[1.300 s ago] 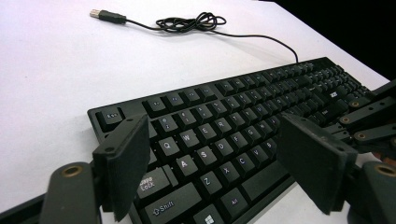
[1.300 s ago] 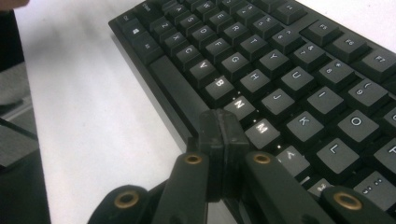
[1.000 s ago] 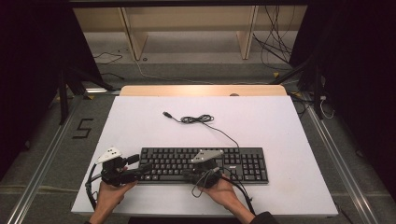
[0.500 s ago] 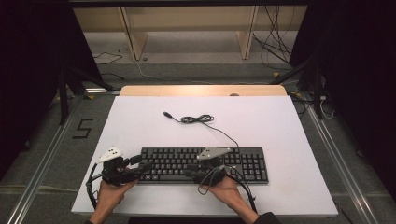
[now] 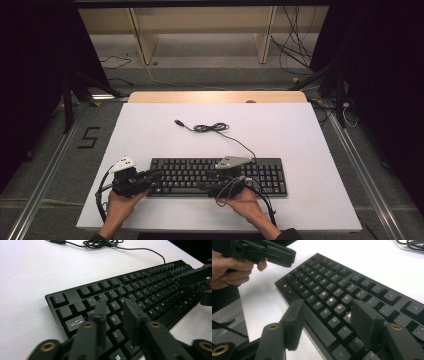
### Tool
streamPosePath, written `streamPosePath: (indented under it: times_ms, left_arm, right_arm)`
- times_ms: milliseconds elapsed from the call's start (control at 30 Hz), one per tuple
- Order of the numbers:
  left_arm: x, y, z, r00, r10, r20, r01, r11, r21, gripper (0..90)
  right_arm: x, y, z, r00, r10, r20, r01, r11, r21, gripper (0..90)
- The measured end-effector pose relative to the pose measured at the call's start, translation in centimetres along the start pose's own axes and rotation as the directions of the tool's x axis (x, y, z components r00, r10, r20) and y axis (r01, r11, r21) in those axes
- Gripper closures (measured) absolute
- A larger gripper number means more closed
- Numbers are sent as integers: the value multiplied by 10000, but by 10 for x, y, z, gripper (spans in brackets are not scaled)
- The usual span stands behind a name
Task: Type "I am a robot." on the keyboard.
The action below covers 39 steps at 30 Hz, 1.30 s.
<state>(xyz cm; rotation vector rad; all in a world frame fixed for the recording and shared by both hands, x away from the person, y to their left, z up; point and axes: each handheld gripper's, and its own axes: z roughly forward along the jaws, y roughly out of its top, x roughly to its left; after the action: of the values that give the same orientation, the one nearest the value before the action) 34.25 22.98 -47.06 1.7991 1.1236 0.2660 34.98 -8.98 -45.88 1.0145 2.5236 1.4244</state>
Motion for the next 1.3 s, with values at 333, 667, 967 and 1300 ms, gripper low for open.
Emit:
streamPosePath:
  times_ms: [333, 667, 967, 1300]
  left_arm:
    - [4, 2, 6, 9995, -3, -313, 17, 9989, 463, 888]
    - [3, 2, 14, 9996, 84, -281, -58, 9959, 898, 889]
    - [2, 2, 22, 9993, 155, -327, -112, 9918, 1273, 889]
    - [4, -1, 26, 9994, 51, -331, 2, 9872, 1592, 892]
  right_arm:
    - [1, -1, -4, 10000, 22, -15, -22, 9999, -129, 384]
    - [2, -2, -5, 10000, 5, -23, -6, 9999, -107, 365]
    - [2, -2, -6, 10000, 6, -27, -7, 9999, -111, 358]
    - [3, -2, -7, 10000, -29, -7, 29, 9999, -125, 358]
